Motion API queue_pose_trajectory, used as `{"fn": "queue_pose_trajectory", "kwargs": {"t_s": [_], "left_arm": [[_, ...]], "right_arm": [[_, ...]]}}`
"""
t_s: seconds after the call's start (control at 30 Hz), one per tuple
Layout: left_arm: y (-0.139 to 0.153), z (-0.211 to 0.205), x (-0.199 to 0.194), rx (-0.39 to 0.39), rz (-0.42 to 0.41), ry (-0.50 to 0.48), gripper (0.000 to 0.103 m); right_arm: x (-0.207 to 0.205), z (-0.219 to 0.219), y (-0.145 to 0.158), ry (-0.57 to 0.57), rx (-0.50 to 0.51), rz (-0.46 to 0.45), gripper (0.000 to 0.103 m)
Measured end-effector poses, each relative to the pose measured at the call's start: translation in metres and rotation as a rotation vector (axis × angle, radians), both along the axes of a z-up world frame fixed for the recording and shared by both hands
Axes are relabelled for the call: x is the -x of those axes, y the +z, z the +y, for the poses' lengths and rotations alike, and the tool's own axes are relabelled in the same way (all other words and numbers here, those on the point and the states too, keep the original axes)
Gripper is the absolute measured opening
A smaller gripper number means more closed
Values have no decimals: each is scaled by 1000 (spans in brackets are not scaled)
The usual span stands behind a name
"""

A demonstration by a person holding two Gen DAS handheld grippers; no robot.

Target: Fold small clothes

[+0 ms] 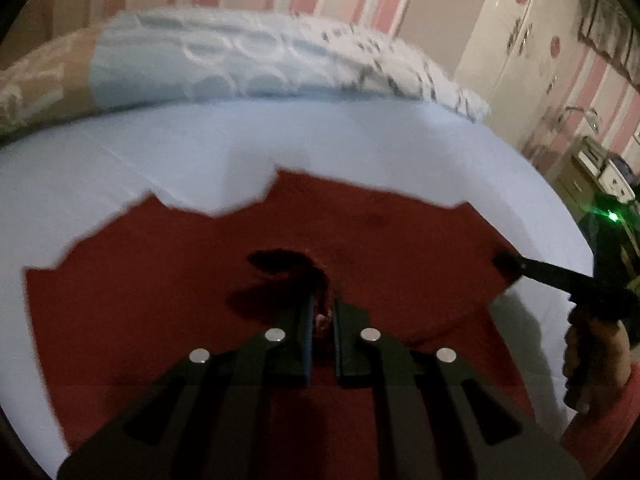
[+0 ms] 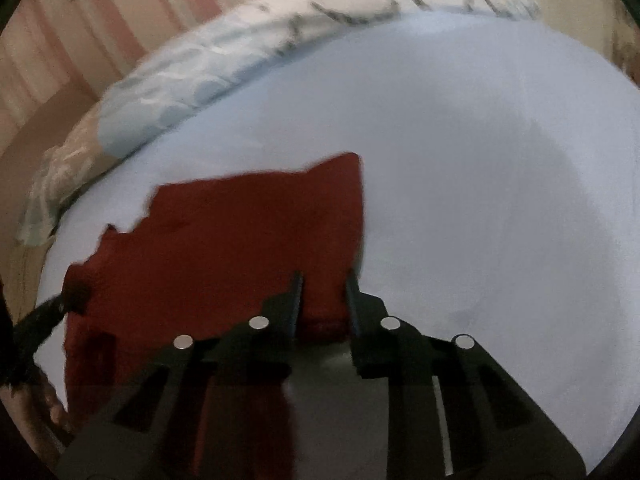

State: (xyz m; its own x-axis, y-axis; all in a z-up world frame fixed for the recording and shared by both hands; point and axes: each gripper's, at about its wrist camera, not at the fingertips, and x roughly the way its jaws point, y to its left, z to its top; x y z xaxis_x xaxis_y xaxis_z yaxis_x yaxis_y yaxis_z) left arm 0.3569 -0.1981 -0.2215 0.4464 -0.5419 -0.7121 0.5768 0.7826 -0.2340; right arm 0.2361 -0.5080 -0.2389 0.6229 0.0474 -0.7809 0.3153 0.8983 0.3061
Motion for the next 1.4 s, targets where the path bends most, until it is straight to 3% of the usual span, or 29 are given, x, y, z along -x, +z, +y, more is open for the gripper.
{"fn": "queue_pose_trajectory", "kwargs": {"t_s": [0.17, 0.27, 0.4, 0.53, 0.63, 0.73, 0.8, 0.93, 1.03, 1.1, 1.27, 1.33, 1.4], "left_arm": [[33, 55, 0, -19, -106, 65, 7], [34, 96, 2, -43, -117, 112, 7], [-12, 139, -2, -109, -44, 186, 7], [-52, 157, -2, -103, 34, 226, 8], [-47, 160, 6, -69, 8, 232, 11], [-36, 166, 6, -37, 11, 216, 21], [-25, 171, 7, -57, -18, 226, 60], [2, 186, -3, -96, -92, 308, 63], [5, 200, -23, -44, -35, 316, 64], [6, 194, -23, -45, -42, 287, 64], [-25, 138, -10, -165, -25, 193, 64], [-45, 125, -12, -248, -21, 221, 64], [-59, 131, -20, -256, 6, 248, 69]], "right_arm": [[-16, 49, 31, 118, 43, -56, 19], [-33, 85, 27, 192, 77, -29, 20], [-50, 134, -2, 272, 131, 50, 23], [-49, 152, -27, 301, 177, 118, 32], [-37, 135, -5, 301, 139, 49, 64], [-36, 110, 22, 233, 162, -24, 74], [-48, 98, 21, 183, 181, -7, 74], [-73, 98, 5, 181, 228, 61, 71], [-76, 118, 0, 219, 252, 59, 70], [-76, 128, -4, 242, 297, 55, 70], [-79, 136, -19, 268, 318, 86, 70], [-81, 136, -22, 267, 331, 87, 70], [-85, 131, -27, 274, 351, 98, 73]]}}
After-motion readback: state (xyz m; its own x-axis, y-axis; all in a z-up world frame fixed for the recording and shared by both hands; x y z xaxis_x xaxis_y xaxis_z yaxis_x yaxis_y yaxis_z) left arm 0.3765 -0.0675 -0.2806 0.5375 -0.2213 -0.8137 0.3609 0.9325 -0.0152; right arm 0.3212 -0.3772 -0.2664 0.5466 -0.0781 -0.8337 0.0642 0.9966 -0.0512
